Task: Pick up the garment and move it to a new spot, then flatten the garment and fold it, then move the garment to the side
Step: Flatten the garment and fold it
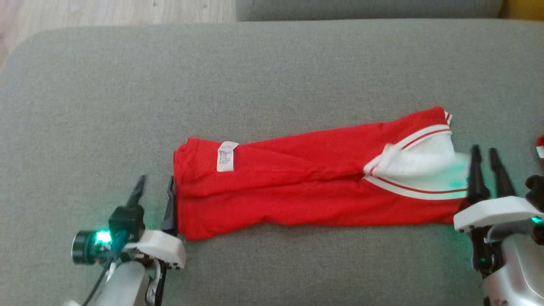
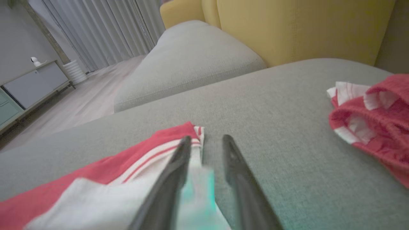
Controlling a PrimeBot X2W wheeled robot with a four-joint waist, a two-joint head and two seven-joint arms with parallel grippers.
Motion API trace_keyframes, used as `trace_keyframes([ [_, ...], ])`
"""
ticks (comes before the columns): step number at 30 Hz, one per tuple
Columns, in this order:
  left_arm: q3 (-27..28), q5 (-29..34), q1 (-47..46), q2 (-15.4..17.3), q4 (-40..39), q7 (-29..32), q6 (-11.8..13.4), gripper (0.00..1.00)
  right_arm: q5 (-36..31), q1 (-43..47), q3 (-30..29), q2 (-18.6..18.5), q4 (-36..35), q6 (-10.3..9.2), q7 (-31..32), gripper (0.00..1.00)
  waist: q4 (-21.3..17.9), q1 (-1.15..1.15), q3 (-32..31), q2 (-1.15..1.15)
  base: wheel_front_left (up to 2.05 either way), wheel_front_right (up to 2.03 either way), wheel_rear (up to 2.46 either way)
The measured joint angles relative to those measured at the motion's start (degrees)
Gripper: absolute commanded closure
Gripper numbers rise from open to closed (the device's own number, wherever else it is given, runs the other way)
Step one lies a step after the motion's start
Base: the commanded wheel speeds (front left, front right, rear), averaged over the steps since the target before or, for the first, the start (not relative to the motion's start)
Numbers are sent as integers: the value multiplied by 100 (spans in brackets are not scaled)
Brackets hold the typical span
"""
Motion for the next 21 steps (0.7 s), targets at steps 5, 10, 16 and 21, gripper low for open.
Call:
trace_keyframes([
  [5,388,224,444,-249,-479,0,194,0,-399,37,-41,83,-241,0,-59,0,52,0,-180,0,0,0,0],
  [10,619,436,938,-486,-954,0,198,0,-880,330,-120,323,-413,0,-68,0,159,0,-390,0,0,0,0],
  [16,701,675,1270,-573,-1172,0,45,0,-1109,738,-214,486,-409,0,-68,0,258,0,-609,0,0,0,0],
  [21,747,781,1455,-631,-1247,0,-82,0,-1217,815,-253,527,-293,0,-68,0,303,0,-702,0,0,0,0],
])
